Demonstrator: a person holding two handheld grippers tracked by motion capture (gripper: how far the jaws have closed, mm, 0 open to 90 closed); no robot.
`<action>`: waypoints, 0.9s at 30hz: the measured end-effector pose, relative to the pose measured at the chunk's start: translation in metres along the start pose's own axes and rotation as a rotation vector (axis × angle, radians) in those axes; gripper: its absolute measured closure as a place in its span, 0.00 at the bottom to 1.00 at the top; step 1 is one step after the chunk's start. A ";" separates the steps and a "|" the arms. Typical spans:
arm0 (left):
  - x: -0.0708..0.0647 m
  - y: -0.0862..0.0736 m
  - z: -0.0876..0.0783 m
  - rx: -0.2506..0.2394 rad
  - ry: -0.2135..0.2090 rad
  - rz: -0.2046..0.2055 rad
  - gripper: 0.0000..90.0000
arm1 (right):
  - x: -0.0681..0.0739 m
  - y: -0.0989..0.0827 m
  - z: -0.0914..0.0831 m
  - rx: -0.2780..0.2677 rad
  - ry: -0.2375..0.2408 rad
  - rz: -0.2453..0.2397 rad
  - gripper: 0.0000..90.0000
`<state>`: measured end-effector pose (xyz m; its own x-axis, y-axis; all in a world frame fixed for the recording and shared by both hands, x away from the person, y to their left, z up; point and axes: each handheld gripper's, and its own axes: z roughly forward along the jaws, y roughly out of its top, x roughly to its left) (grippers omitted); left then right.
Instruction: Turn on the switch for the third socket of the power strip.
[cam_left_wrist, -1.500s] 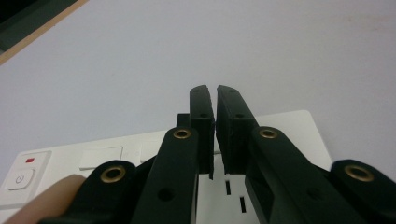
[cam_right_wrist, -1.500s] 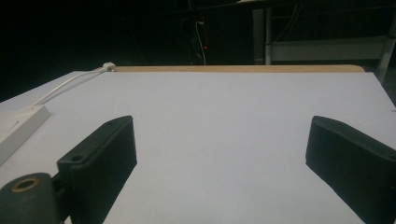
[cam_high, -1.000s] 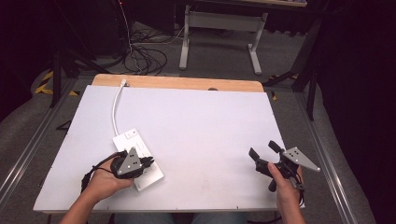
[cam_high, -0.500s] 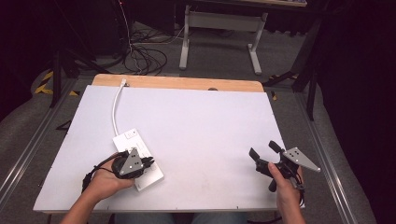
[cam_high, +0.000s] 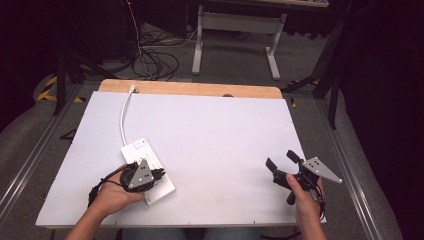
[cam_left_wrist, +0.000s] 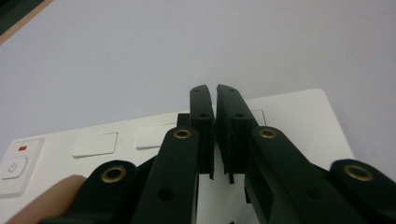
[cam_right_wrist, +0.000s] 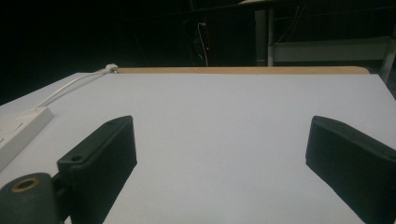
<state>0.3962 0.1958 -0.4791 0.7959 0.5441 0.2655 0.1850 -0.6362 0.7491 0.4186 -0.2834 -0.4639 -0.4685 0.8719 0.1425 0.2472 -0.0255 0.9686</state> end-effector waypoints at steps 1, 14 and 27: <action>-0.001 0.000 0.000 -0.006 0.000 -0.009 0.95 | 0.001 0.000 0.001 0.000 0.003 0.000 0.10; 0.000 0.000 0.002 -0.007 0.005 -0.030 0.96 | 0.001 0.001 0.000 -0.006 0.005 0.002 0.10; 0.009 -0.003 0.000 0.002 0.053 -0.085 0.98 | -0.001 0.000 -0.004 -0.013 -0.006 0.011 0.10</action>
<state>0.4024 0.2023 -0.4787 0.7459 0.6240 0.2328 0.2517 -0.5877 0.7689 0.4155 -0.2865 -0.4629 -0.4611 0.8742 0.1520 0.2410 -0.0415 0.9696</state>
